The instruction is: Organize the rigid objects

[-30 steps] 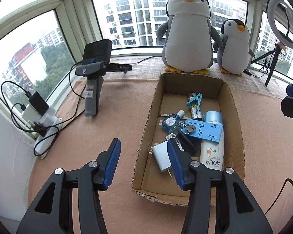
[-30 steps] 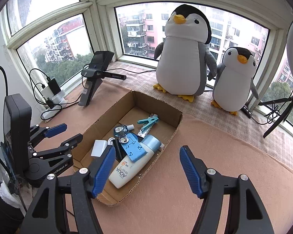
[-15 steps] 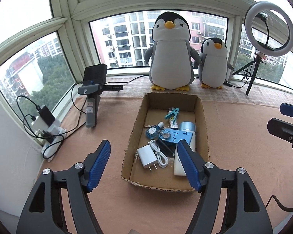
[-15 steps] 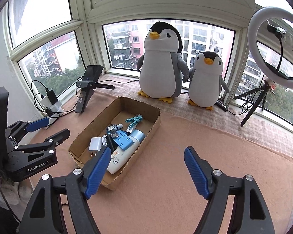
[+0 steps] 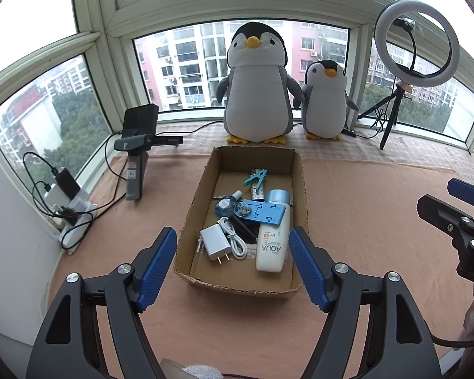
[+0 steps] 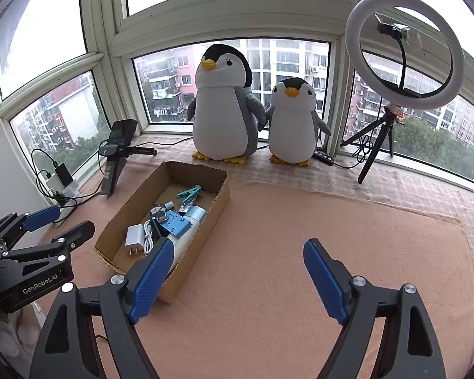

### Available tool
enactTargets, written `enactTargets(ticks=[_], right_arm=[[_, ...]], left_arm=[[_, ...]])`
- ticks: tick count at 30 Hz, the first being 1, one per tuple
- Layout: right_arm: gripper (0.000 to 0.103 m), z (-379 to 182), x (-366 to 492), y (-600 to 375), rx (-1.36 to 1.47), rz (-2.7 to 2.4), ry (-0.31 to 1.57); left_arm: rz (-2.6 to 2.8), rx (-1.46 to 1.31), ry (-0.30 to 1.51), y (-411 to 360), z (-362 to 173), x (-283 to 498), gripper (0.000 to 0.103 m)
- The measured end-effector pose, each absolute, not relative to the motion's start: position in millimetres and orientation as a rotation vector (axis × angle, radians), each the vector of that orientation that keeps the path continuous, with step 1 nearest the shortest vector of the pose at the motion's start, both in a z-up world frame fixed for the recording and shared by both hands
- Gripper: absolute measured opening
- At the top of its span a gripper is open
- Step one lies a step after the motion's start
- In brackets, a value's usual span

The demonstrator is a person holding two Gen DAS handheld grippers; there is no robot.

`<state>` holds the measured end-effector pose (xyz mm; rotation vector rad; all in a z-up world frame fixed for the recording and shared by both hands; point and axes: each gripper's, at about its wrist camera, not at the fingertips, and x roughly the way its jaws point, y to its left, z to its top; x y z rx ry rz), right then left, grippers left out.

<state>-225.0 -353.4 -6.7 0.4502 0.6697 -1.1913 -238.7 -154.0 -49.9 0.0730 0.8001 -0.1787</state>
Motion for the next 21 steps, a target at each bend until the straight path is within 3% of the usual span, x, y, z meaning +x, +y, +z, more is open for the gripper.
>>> enactTargets(ticks=[21], right_arm=[[0.082, -12.3, -221.3, -356.9, 0.457, -1.164, 0.688]], left_arm=[[-0.201, 0.076, 0.814, -154.0, -53.2, -238.7, 0.076]])
